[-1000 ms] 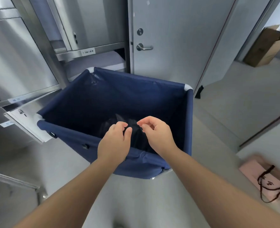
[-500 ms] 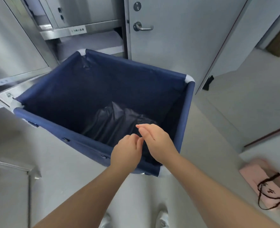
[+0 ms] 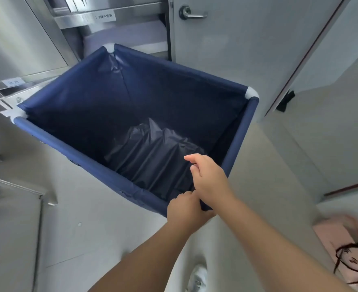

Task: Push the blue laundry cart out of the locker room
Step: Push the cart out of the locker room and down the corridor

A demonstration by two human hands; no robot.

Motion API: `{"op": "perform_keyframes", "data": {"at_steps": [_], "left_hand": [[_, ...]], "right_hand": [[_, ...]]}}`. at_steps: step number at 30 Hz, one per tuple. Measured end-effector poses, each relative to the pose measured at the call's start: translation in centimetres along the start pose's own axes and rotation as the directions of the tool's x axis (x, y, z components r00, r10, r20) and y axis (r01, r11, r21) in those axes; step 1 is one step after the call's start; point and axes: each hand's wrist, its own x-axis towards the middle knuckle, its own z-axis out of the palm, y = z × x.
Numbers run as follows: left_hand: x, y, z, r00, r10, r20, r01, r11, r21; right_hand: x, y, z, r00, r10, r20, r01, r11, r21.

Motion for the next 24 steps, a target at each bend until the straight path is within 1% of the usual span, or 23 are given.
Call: {"op": "perform_keyframes", "data": {"at_steps": [2,4,10,13,15,18,22,24], "left_hand": [[0.1,-0.7,1.1,0.999,-0.036,-0.014,0.036,0.999,-0.041],[0.1,-1.1,2.0,0.998,-0.036,-0.048,0.033,0.997,-0.064],[0.1,-0.9,3.2,0.993,-0.031,-0.111,0.027,0.999,-0.039],[0.1,-0.9,2.9,0.997,-0.016,-0.079,0.013,0.999,-0.035],[0.2,-1.2,2.5,0.999,0.002,-0.045,-0.003,1.0,-0.016],[0.4,-2.1,1.9,1.0,0.016,-0.014,-0.016,0.999,0.027],[0.6,-3.5,0.9,1.0,0.019,-0.023,-0.017,0.997,0.081],[0.7,-4.5,0.3,0.999,0.011,-0.032,-0.008,0.996,0.092]], "right_hand": [[0.3,0.4,0.3,1.0,-0.013,0.013,0.013,1.0,-0.002],[0.5,1.0,0.8,1.0,-0.016,0.025,0.017,1.0,-0.011],[1.1,3.0,1.7,0.997,0.035,0.064,-0.029,0.995,-0.091],[1.0,4.3,2.1,0.992,0.089,0.092,-0.075,0.986,-0.148],[0.6,5.2,2.0,0.986,0.124,0.108,-0.098,0.97,-0.223],[0.0,6.3,1.9,0.982,0.117,0.146,-0.068,0.95,-0.305],[0.0,5.9,2.6,0.968,0.117,0.223,-0.048,0.956,-0.29],[0.1,5.5,3.2,0.964,0.076,0.254,0.003,0.955,-0.296]]}}
